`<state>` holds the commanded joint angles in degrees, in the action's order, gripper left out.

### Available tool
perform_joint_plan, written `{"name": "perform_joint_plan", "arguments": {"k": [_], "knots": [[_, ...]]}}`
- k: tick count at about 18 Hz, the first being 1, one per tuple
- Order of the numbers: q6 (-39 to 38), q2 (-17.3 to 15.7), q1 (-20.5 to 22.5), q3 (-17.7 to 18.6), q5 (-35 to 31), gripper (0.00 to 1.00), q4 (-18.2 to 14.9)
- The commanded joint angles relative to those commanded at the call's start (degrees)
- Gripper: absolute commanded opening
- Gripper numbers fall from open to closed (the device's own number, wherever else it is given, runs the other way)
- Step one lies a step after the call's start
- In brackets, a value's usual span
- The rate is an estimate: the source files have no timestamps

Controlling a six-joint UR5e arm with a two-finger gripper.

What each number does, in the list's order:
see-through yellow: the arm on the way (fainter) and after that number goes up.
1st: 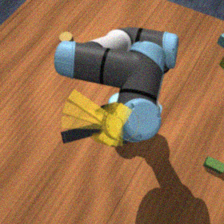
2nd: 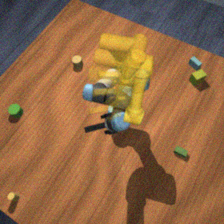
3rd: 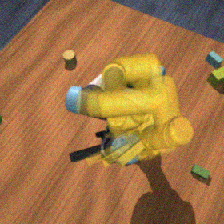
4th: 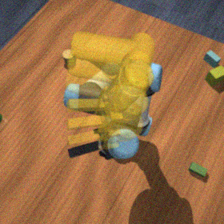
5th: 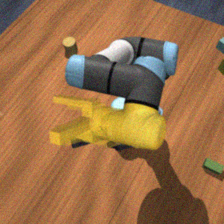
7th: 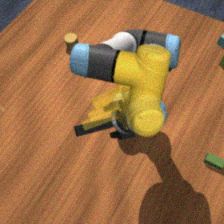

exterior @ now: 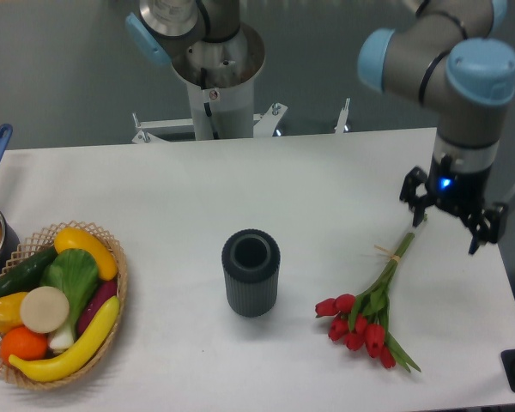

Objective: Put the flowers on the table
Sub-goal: 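Open the gripper to release the tulips and lift away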

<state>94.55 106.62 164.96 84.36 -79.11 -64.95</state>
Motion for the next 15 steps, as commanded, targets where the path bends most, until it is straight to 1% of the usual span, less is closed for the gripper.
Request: {"name": "perform_joint_plan", "arguments": {"k": [2, 4, 15], "knots": [[3.3, -1.7, 2.8, 1.9, 2.6, 1.0, 0.0], [4.5, -2.6, 4.2, 3.0, 4.7, 1.0, 0.1], [4.6, -3.0, 4.5, 3.4, 4.9, 1.0, 0.3]]}}
